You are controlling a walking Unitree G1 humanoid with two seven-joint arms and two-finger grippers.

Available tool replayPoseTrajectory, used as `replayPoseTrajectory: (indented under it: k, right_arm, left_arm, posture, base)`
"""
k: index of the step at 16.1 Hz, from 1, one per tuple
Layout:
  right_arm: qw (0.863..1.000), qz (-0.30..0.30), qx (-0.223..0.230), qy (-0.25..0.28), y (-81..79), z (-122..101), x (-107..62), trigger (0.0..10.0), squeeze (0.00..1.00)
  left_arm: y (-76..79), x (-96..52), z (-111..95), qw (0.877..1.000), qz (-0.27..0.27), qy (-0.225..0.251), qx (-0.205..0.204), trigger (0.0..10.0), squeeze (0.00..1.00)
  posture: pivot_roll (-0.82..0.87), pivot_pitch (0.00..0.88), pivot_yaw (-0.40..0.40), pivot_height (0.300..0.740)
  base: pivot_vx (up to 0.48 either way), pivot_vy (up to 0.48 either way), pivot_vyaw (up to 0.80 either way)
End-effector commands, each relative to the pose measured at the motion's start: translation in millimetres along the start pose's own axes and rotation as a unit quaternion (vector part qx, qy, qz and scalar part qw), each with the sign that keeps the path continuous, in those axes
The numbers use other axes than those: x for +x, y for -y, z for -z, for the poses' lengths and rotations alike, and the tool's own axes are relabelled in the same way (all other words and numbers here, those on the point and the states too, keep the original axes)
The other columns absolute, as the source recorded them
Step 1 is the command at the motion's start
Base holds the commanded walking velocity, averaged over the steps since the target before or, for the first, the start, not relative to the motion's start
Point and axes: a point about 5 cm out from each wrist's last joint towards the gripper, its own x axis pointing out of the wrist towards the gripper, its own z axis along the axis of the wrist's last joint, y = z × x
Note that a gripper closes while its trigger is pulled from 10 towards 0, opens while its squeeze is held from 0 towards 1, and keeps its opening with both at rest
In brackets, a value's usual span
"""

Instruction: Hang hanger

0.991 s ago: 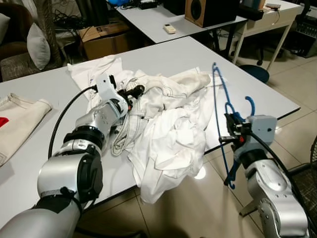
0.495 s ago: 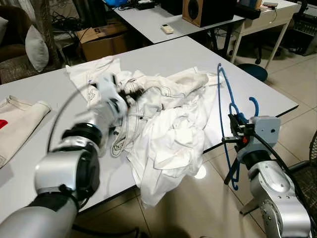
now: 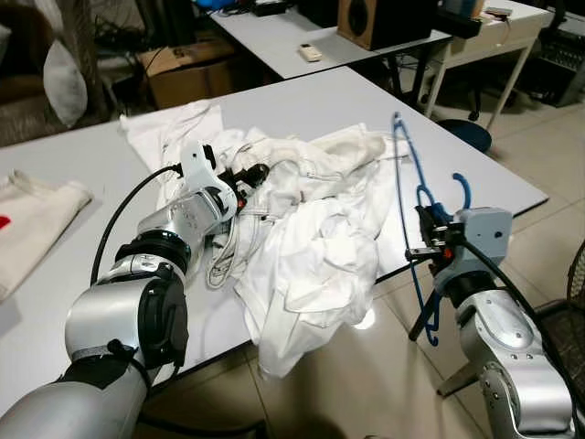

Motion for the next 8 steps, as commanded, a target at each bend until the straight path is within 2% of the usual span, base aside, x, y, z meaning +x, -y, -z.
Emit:
replayPoseTrajectory:
  k: [1, 3, 8]
  right_arm:
    - [1.000, -0.014, 0.001, -0.003, -3.0, -1, 3.9, 10.0, 0.00]
    - [1.000, -0.020, -0.002, -0.002, -4.5, -2, 7.2, 10.0, 0.00]
    - [0.999, -0.032, -0.006, -0.001, -7.8, -3, 11.8, 10.0, 0.00]
  left_arm:
    - [3.5, 0.8, 3, 1.000, 0.019, -0.008, -0.002, 0.0, 0.00]
    - [7.3, 1.9, 7, 0.999, 0.041, -0.015, 0.005, 0.0, 0.00]
    - [20.2, 3.3, -2, 0.995, 0.092, 0.021, -0.037, 0.0, 0.00]
  posture:
    - [-0.22, 0.000, 0.037, 0.740]
    - [-0.22, 0.000, 0.026, 0.740]
    - [-0.22, 0.000, 0.032, 0.740]
  base:
    - [0.000, 0.000, 0.00]
    - [0.000, 0.000, 0.00]
    - [0.000, 0.000, 0.00]
